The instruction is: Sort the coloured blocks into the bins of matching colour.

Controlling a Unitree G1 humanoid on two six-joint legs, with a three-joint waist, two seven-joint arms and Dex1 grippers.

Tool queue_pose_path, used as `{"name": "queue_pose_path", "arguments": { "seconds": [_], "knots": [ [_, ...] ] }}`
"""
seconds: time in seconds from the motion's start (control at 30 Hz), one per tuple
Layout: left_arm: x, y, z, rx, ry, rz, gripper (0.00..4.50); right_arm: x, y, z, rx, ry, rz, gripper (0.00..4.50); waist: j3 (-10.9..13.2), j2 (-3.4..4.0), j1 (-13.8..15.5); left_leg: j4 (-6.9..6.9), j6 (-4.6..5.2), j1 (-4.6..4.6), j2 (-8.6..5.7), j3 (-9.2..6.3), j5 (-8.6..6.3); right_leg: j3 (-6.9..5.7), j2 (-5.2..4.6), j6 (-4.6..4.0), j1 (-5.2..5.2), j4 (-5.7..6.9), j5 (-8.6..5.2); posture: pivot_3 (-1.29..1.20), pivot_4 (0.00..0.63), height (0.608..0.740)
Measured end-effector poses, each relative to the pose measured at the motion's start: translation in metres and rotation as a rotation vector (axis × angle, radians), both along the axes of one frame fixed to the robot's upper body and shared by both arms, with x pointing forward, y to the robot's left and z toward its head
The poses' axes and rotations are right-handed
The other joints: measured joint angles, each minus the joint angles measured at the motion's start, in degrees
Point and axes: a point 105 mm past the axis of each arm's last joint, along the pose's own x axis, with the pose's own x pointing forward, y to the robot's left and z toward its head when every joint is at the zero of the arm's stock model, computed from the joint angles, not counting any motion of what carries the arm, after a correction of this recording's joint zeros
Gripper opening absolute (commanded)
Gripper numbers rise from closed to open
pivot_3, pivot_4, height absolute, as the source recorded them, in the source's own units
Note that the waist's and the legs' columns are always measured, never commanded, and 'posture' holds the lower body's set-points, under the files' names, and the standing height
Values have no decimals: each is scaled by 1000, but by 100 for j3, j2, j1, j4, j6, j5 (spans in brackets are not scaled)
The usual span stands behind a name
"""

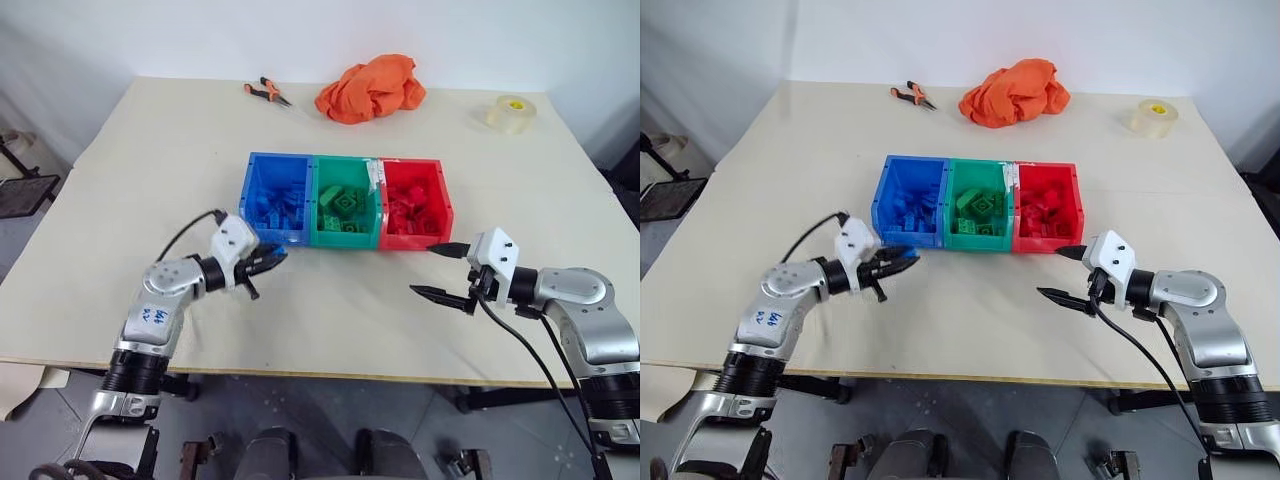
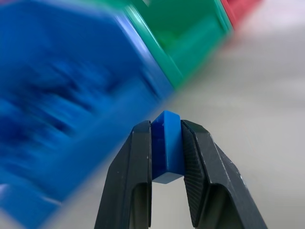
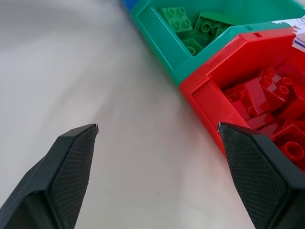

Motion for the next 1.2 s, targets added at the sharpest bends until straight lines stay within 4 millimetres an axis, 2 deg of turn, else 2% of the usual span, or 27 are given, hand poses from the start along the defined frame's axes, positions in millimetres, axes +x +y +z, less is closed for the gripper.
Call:
{"name": "queue_pose_path", "arguments": {
  "seconds": [0.17, 0.23, 0.33, 0.43, 0.57, 0.7, 0.83, 1.03, 1.2],
  "knots": [
    [19, -1, 41, -47, -115, 67, 530, 0, 0, 0, 1, 0, -2, 4191, 0, -1, 0, 0, 0, 1, 0, 1, 0, -1, 2, 0, 1, 0, 0, 0, 150, 740],
    [34, 5, 53, -65, -148, 140, 1248, 1, 0, 0, 2, -3, 0, 4191, 0, -1, -1, 1, 0, 2, -1, 3, 0, 0, 4, 1, 1, -1, 0, 0, 150, 740],
    [46, 9, 48, -74, -135, 187, 2081, 1, 0, 0, 3, -1, -1, 4191, 0, -1, -14, -3, 0, 2, -1, 6, 0, 0, 5, 1, -3, 1, 0, 0, 150, 740],
    [47, 0, 35, -66, -105, 154, 2985, 1, 0, 1, 3, -4, -1, 4191, 2, -5, -10, -1, 0, -3, 0, 6, 1, -1, 6, 1, -6, 0, 0, 0, 150, 740],
    [44, -2, 38, -66, -122, 122, 4188, 1, 0, 1, 3, -6, 0, 4191, 2, -5, -10, 0, 0, -2, 0, 6, 1, 0, 6, 1, -5, 0, 0, 0, 150, 740],
    [38, 0, 44, -81, -128, 83, 4188, 1, 0, 1, 3, -8, 1, 4191, 2, -5, -12, 0, 0, -2, 1, 6, 1, 1, 6, 1, -5, 0, 0, 0, 150, 740],
    [8, 15, 50, -151, -121, -2, 4188, 1, -2, 0, 1, -8, 0, 4191, 2, -5, -60, -3, 0, -1, 7, 4, 1, 2, 7, 1, -7, 0, 0, 0, 150, 740],
    [-36, 68, 40, -145, 10, 14, 4188, -2, -24, -6, -48, 47, -2, 4191, 3, -5, -116, -3, 0, 1, 8, -3, 0, 8, 3, 0, -1, -4, 0, 0, 150, 740],
    [-62, 111, 30, -123, 78, 94, 4188, 0, -47, -6, -46, 66, -39, 4191, 3, -3, -122, -4, 1, 2, 5, -10, -1, 12, -3, -1, 5, -7, -1, 0, 150, 740]
  ]
}}
